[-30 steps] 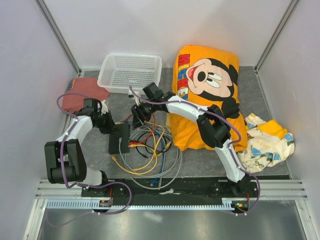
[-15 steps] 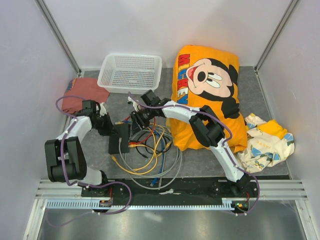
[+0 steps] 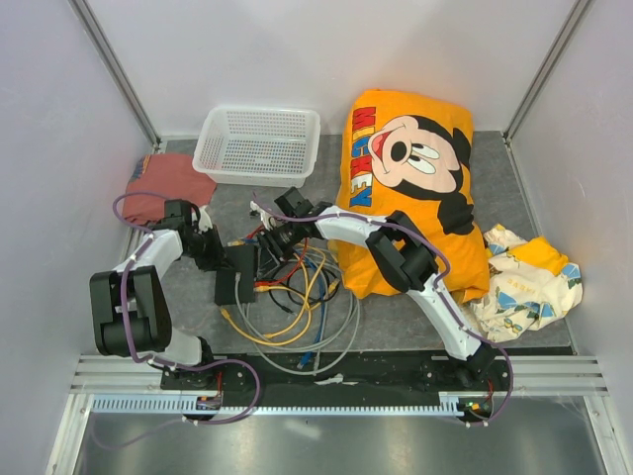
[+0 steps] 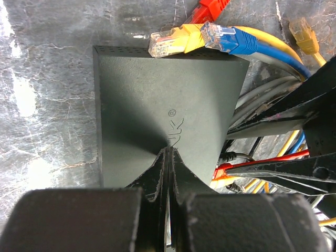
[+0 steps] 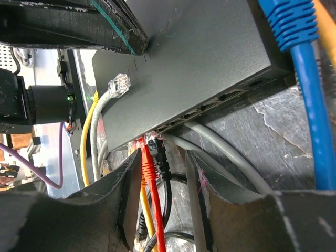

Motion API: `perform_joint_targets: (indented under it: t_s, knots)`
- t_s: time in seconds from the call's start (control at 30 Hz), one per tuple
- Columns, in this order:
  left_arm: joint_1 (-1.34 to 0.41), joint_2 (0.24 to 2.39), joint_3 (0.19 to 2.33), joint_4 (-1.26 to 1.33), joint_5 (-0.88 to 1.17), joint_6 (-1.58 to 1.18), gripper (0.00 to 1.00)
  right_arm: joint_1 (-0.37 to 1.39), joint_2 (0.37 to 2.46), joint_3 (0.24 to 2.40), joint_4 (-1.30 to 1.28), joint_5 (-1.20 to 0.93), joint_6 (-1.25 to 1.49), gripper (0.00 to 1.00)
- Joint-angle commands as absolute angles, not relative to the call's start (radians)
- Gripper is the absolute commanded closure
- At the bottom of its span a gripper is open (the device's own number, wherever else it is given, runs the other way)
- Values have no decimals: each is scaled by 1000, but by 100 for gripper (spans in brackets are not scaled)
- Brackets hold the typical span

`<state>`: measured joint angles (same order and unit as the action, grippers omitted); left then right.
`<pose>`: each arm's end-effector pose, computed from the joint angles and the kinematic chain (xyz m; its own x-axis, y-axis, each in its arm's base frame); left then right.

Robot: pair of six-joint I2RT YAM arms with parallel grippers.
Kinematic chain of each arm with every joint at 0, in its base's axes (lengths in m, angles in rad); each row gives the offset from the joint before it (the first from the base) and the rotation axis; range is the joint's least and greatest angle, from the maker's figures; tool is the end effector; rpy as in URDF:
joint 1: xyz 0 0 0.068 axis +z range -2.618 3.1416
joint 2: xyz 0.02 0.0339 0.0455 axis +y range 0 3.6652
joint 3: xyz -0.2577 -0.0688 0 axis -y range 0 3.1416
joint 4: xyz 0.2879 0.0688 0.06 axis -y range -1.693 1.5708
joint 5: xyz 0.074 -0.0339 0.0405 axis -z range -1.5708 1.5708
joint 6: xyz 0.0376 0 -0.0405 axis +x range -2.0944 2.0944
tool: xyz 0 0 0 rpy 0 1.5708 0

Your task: Pull the plug from the switch port

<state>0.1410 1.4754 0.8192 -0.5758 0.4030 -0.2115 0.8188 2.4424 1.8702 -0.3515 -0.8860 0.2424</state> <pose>0.2954 0.0270 0.1395 -0.9129 -0.3246 -0.2473 -0.1963 0.8805 -0.4314 0.3549 0.4221 0.0959 -0.7165 -0.5438 -0.4369 -0.6273 0.2282 0.7446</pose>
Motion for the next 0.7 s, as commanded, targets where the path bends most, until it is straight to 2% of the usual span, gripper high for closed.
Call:
perform_joint_targets:
  t_s: [0.0,0.67]
  knots:
    - [146,1471,811,-563,425,-218,98,828,2474,1890,-308,-908,270,54]
    - [146,1468,808,-560,430,-218,99,836,2514,1908,-278,-914,305,58]
